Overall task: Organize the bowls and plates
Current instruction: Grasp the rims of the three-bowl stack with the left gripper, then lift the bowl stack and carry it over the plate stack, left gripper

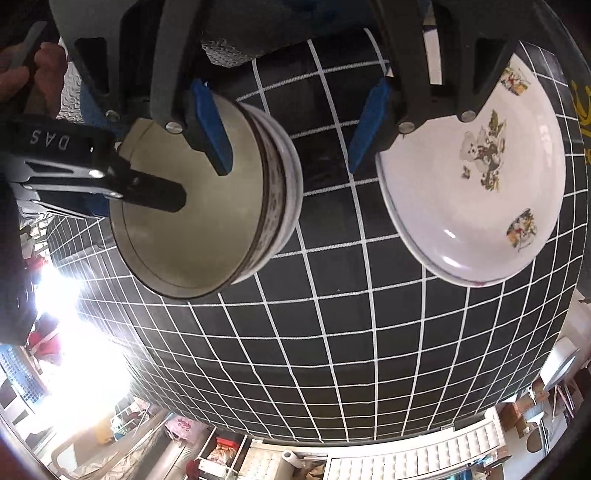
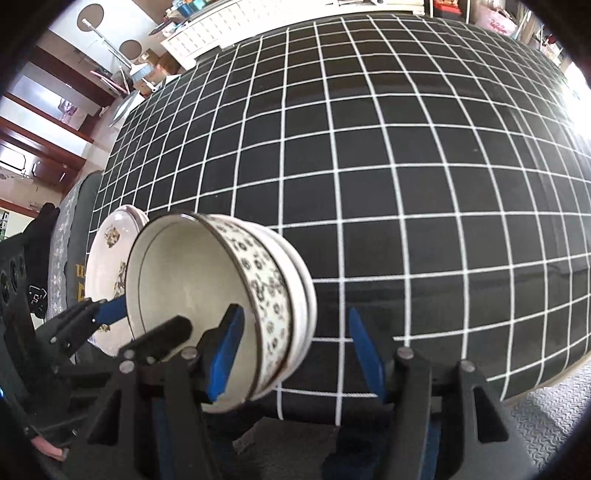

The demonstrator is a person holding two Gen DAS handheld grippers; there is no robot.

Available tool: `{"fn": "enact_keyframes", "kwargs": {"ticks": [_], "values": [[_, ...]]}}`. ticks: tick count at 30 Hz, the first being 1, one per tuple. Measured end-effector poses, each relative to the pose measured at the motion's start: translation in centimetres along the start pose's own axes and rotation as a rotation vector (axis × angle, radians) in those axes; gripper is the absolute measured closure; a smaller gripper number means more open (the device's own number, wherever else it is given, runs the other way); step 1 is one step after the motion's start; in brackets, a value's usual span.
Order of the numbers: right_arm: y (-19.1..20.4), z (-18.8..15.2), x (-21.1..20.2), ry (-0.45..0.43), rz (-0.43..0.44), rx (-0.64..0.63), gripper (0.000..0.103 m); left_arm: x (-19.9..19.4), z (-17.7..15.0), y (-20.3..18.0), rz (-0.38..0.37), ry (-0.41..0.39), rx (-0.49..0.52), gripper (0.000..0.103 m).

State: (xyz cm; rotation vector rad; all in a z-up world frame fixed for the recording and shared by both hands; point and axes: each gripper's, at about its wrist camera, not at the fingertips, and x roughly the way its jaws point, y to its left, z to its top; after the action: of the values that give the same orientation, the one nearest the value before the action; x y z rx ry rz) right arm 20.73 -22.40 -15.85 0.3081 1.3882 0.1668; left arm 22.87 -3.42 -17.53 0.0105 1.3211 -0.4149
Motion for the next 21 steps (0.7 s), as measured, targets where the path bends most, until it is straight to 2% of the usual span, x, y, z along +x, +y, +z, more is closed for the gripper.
{"fn": "enact_keyframes", "kwargs": {"ticks": [7, 10, 11, 13, 14, 16, 21], "values": [[-0.6, 0.2, 1.0, 0.018, 0.024, 0.015, 0.040, 2.6, 0.0, 0.1, -0.020, 0.014, 0.001, 0.040], [-0.9, 0.2, 1.1, 0.017, 0.054, 0.031, 0.040, 3.3, -0.3, 0.4, -0.062, 0.012, -0.014, 0.041], [-0.9, 0.1, 1.1, 0.020, 0.066, 0.038, 0.040, 3.5, -0.5, 0.3, -0.073, 0.012, -0.013, 0.043], [-1.2, 0.0, 1.3, 0.030, 0.096, 0.057, 0.041, 3.8, -0.8, 0.1, -0.106, 0.018, -0.015, 0.053], [-1.4, 0.0, 1.3, 0.030, 0.111, 0.070, 0.042, 4.0, -1.0, -0.1, -0.111, 0.019, -0.015, 0.054], [-1.6, -0.2, 1.1, 0.030, 0.130, 0.070, 0.047, 4.2, -1.2, -0.5, -0.100, 0.021, -0.008, 0.054], [-1.5, -0.4, 0.7, 0.030, 0.102, 0.081, 0.048, 3.6, -1.1, -2.0, -0.063, 0.013, -0.008, 0.054]]}}
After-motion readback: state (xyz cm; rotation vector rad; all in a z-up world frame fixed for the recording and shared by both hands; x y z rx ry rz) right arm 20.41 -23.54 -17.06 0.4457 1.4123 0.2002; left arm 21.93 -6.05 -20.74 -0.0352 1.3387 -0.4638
